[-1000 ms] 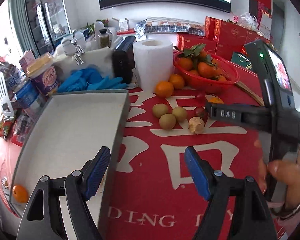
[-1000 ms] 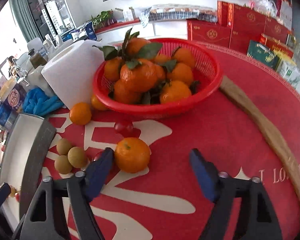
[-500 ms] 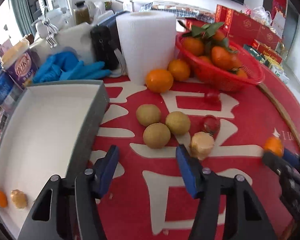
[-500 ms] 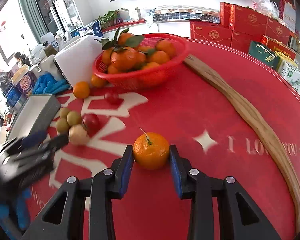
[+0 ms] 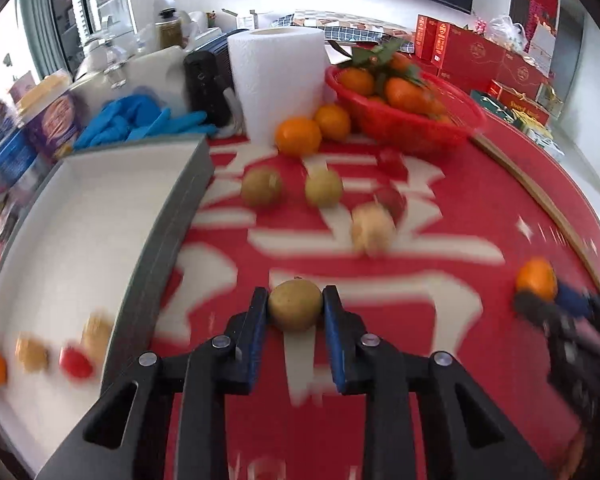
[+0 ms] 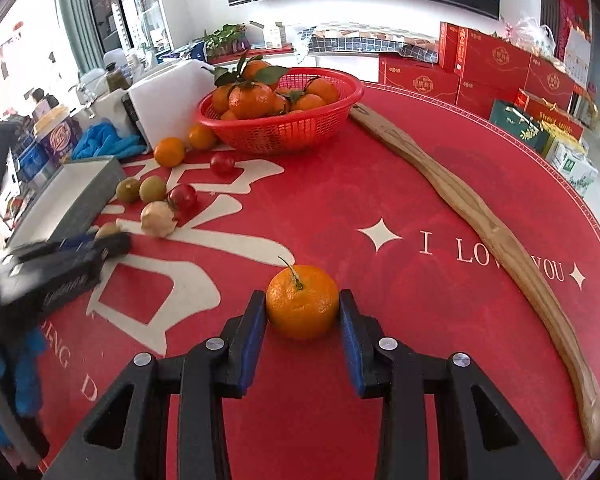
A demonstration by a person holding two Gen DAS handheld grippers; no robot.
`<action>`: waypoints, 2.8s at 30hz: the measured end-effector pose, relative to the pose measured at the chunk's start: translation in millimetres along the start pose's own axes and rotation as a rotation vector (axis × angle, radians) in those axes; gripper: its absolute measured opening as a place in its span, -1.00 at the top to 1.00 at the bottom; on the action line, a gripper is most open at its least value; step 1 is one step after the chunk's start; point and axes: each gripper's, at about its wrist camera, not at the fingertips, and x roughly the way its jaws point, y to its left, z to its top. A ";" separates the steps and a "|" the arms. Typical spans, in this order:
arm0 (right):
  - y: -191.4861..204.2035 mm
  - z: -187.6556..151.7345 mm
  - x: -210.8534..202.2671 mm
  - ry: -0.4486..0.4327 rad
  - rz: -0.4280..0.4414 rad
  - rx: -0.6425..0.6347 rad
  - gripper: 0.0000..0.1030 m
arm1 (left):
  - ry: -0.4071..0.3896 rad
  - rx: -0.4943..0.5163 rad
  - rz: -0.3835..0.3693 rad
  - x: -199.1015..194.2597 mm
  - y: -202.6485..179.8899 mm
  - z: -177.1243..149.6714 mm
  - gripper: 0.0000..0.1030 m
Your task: Organize fruits
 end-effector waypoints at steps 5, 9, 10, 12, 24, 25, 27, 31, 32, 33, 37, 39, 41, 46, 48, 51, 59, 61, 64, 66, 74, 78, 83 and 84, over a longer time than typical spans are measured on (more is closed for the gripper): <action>7.0 -5.4 -0.8 -0.011 -0.032 -0.034 0.29 | -0.028 -0.009 0.010 -15.8 1.9 -22.8 0.43; 10.7 -5.4 0.6 -0.013 -0.055 -0.051 0.29 | -0.049 -0.012 0.011 -15.1 0.6 -24.2 0.43; 10.8 -5.7 0.7 -0.013 -0.058 -0.053 0.29 | -0.052 -0.011 0.013 -11.8 -3.4 -22.4 0.43; 11.2 -5.8 1.2 -0.012 -0.063 -0.056 0.29 | -0.062 -0.008 0.018 -11.2 -6.9 -23.7 0.43; 12.7 -7.1 2.1 -0.010 -0.092 -0.065 0.17 | -0.062 -0.019 0.006 -10.8 -6.3 -23.5 0.43; 11.8 -7.1 2.1 -0.010 -0.089 -0.062 0.17 | -0.062 -0.019 0.006 -10.8 -6.2 -23.5 0.43; 12.6 -7.3 1.7 -0.010 -0.092 -0.065 0.17 | -0.062 -0.020 0.005 -10.6 -6.1 -23.2 0.43; 15.2 -7.3 2.6 -0.004 -0.060 -0.070 -0.32 | -0.062 -0.019 0.006 -10.6 -6.1 -23.1 0.43; 17.9 -7.3 4.3 0.006 -0.058 -0.082 -0.37 | -0.061 -0.020 0.005 -10.8 -6.0 -23.3 0.43; 20.5 -7.6 4.2 0.005 -0.068 -0.091 -0.37 | -0.061 -0.020 0.005 -10.8 -6.1 -23.2 0.43; 21.1 -7.8 4.8 0.007 -0.063 -0.090 -0.37 | -0.061 -0.020 0.006 -10.7 -5.8 -23.1 0.43; 20.8 -8.0 4.7 0.006 -0.062 -0.090 -0.38 | -0.062 -0.020 0.005 -10.9 -5.6 -23.1 0.42; 20.3 -8.0 4.8 0.008 -0.064 -0.087 -0.43 | -0.062 -0.020 0.005 -10.6 -5.7 -22.8 0.42; 14.0 -7.9 9.4 0.036 -0.079 -0.056 -0.93 | -0.054 0.002 0.001 -2.9 -5.3 -12.2 0.16; 14.4 -8.2 10.0 0.039 -0.087 -0.055 -0.94 | -0.045 -0.006 -0.012 1.0 -1.9 -7.6 -0.04; 13.3 -7.9 10.2 0.042 -0.089 -0.050 -0.98 | -0.048 -0.016 -0.010 4.0 2.3 -7.0 -0.29; 13.0 -7.6 9.9 0.043 -0.089 -0.049 -0.98 | -0.037 0.016 -0.034 9.7 -7.6 -4.7 -0.56; 13.0 -7.5 9.7 0.044 -0.090 -0.048 -0.98 | -0.034 0.012 -0.041 11.0 -7.1 -3.3 -0.58; 12.7 -6.7 10.1 0.044 -0.090 -0.047 -0.98 | -0.036 0.022 -0.071 9.7 -3.7 -3.9 -0.60; 12.5 -6.6 10.0 0.044 -0.090 -0.047 -0.98 | -0.041 0.022 -0.109 6.9 1.5 -4.8 -0.60; 12.7 -6.6 9.8 0.044 -0.090 -0.047 -0.98 | -0.036 0.070 -0.072 3.0 -1.7 -11.0 -0.59; 12.8 -6.6 9.8 0.044 -0.090 -0.047 -0.98 | -0.032 0.038 -0.047 4.9 -8.3 -9.0 -0.65; 13.4 -6.3 10.1 0.045 -0.090 -0.046 -0.98 | -0.025 0.018 -0.046 6.8 -5.9 -8.9 -0.74; 13.2 -6.3 10.0 0.045 -0.089 -0.045 -0.98 | -0.025 0.018 -0.046 7.2 -6.1 -8.9 -0.74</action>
